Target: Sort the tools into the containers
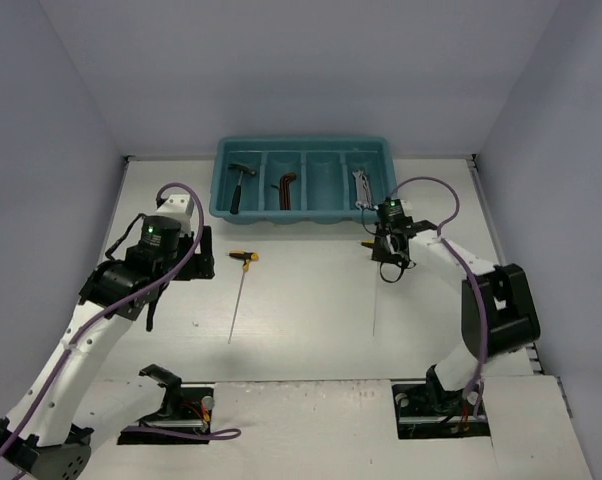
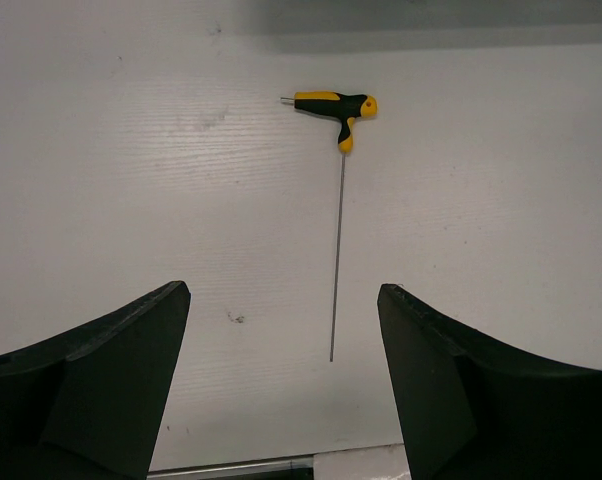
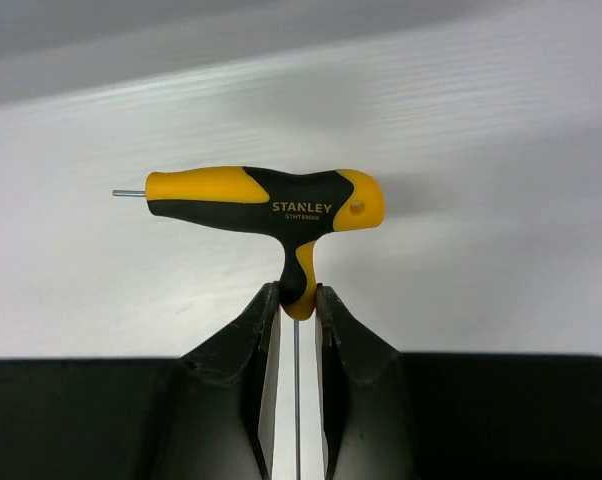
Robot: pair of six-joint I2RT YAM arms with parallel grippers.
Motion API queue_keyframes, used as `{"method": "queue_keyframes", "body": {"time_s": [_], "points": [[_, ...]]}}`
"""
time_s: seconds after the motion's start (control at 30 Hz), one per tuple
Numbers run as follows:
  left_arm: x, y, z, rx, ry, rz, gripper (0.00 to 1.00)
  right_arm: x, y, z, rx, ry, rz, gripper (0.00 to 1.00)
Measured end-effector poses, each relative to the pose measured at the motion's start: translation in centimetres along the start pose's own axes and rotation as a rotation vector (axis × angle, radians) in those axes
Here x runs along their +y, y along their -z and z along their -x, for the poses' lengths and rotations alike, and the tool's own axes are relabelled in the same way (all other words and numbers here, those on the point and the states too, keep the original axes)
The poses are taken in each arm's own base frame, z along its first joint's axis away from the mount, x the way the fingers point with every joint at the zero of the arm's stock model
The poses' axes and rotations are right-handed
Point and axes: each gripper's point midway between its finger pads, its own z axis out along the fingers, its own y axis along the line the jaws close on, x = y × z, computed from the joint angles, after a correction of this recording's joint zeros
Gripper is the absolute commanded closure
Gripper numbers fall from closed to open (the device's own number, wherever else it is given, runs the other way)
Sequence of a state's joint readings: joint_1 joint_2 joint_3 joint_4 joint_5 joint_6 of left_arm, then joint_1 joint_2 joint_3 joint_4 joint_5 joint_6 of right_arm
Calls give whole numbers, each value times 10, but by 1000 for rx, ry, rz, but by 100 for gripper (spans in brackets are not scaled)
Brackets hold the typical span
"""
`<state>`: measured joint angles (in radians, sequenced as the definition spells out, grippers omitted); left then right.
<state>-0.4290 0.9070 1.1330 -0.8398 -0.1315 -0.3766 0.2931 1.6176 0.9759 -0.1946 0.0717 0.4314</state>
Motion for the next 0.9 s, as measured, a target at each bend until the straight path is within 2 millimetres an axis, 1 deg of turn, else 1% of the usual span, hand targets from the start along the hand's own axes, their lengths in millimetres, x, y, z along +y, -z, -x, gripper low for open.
{"method": "queue_keyframes", "body": {"time_s": [0.1, 0.17, 0.2, 0.27, 0.33, 0.4, 0.47, 0.5, 0.57, 0.6, 0.67, 0.73, 0.8, 0.9], "points": [[-2, -3, 5, 9, -10, 3, 27, 51, 45, 3, -82, 59, 149, 100], [-3, -3, 9, 5, -14, 2, 27, 77, 76, 11, -134, 72, 237, 100], [-3, -3, 10, 2, -16, 2, 27, 86, 88, 20, -160, 67, 268, 100], [-3, -2, 12, -1, -19, 1, 27, 100, 109, 42, -208, 55, 311, 100], [-4, -3, 12, 4, -22, 1, 27, 116, 126, 71, -256, 47, 345, 100], [-4, -5, 11, 11, -23, 1, 27, 136, 138, 106, -317, 45, 389, 100], [-5, -7, 9, 21, -24, -1, 27, 154, 142, 134, -347, 60, 416, 100], [-6, -8, 9, 25, -25, -3, 27, 164, 139, 149, -360, 67, 427, 100], [-7, -10, 7, 35, -26, -8, 27, 185, 126, 180, -389, 83, 446, 100], [-8, -10, 5, 40, -26, -13, 27, 193, 114, 192, -395, 89, 450, 100], [-9, -12, 1, 53, -22, -17, 27, 204, 87, 210, -394, 100, 450, 100], [-10, -14, -4, 67, -15, -24, 27, 208, 52, 219, -366, 106, 438, 100], [-11, -15, -9, 82, -10, -29, 27, 208, 17, 227, -347, 102, 422, 100], [-12, -16, -13, 93, -1, -36, 27, 199, -26, 226, -297, 89, 393, 97]]}}
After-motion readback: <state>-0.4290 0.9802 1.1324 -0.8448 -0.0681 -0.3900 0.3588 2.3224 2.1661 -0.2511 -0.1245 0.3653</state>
